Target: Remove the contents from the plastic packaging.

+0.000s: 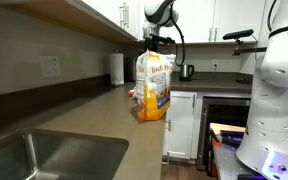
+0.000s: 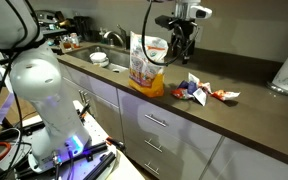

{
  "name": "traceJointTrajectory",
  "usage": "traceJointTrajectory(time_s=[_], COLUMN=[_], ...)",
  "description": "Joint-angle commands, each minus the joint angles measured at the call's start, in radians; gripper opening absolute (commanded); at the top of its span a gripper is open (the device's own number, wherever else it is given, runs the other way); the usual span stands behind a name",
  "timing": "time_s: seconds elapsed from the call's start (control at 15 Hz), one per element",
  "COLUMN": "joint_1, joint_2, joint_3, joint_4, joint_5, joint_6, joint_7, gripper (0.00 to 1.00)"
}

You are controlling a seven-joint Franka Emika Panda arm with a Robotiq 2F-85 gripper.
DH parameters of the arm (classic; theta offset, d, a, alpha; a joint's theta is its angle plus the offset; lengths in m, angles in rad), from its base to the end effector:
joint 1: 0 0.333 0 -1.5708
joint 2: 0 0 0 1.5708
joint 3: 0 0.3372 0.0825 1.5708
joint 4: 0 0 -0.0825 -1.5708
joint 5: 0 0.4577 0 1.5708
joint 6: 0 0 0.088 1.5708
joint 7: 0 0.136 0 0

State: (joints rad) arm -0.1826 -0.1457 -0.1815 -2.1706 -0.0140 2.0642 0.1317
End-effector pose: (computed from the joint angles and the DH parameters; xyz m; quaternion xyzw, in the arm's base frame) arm 0.5353 -0.2064 0.4181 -0.9702 0.2415 -0.0192 0.0047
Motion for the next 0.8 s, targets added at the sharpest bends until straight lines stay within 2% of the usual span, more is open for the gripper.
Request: traceJointTrajectory(time_s=[0.0,0.4,0.73], joint_1=[-0.002,0.003,0.004], joint_2=[-0.128,-0.252,-0.312], joint_3=[0.009,0.01,0.011], joint_4=[-0.05,-0.043,-0.038], joint_5=[-0.02,0.0,-0.003], joint_6=[-0.077,-0.273,-0.346], joint_7=[-0.02,-0.067,-0.09], gripper=[1.0,1.0,1.0])
